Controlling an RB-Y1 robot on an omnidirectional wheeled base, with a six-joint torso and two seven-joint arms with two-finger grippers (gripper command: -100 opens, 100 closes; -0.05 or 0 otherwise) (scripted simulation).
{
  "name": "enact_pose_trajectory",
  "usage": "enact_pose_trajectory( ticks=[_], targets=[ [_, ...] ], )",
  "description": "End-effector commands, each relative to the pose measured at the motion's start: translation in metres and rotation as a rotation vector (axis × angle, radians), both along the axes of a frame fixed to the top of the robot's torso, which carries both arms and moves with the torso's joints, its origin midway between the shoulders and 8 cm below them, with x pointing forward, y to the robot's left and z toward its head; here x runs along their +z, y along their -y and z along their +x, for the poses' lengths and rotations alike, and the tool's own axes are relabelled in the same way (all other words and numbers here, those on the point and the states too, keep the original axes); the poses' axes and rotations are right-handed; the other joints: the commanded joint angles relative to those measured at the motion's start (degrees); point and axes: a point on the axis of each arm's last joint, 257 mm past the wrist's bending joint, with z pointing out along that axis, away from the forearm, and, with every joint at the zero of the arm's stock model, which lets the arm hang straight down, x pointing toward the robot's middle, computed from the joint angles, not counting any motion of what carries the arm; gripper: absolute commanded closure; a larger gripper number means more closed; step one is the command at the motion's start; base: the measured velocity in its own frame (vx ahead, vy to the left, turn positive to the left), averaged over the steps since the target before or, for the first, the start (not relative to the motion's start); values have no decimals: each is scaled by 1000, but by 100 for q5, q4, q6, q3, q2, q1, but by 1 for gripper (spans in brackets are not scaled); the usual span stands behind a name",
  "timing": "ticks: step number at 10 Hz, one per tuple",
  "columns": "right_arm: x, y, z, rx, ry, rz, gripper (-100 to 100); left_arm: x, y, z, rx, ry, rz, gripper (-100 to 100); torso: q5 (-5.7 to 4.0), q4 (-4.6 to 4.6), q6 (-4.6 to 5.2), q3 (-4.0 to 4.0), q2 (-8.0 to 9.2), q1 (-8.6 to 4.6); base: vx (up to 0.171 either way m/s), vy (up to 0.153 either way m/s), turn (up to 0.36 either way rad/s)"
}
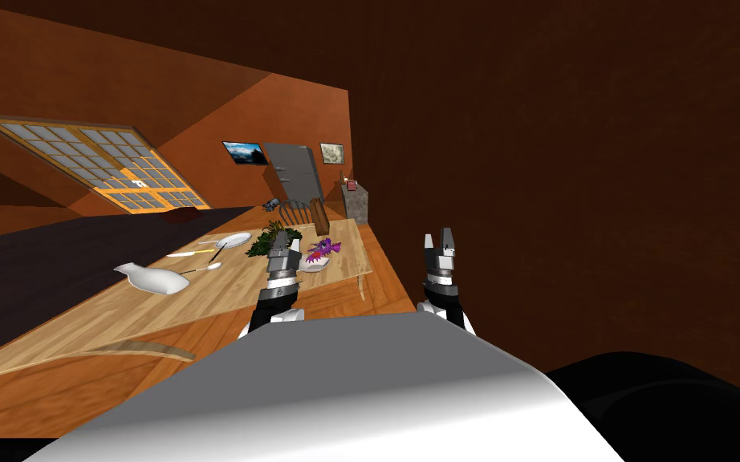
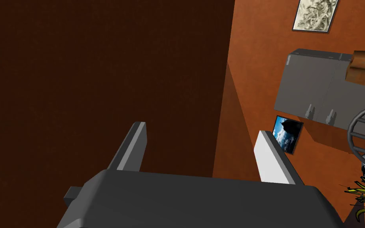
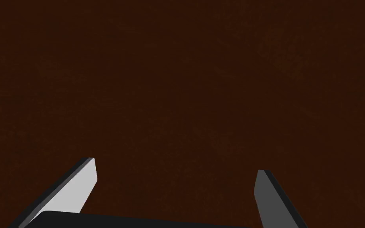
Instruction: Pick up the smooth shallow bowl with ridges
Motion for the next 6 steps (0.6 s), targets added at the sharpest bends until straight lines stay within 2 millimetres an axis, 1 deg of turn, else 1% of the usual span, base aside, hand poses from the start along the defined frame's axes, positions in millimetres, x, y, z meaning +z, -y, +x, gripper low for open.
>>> enact_pose_trajectory(
  ticks=[1, 3, 4, 6],
  targets=[
    [0, 0, 0, 0, 0, 0, 0, -8, -4, 6, -5, -39, 23, -100, 0, 0, 0, 0, 0, 0, 2, 17, -42],
    [0, 0, 0, 0, 0, 0, 0, -18, -10, 15, -5, -88, 47, -100, 3, 0, 0, 0, 1, 15, -8, 37, -45],
    [0, 0, 0, 0, 0, 0, 0, -19, -10, 15, -4, -90, 47, -100, 4, 1, 0, 2, 3, 16, -10, 24, -13],
    [0, 0, 0, 0, 0, 0, 0, -30, -20, 25, 3, -146, 72, -100, 2, 1, 0, 2, 3, 11, -16, 27, -46]
  ],
)
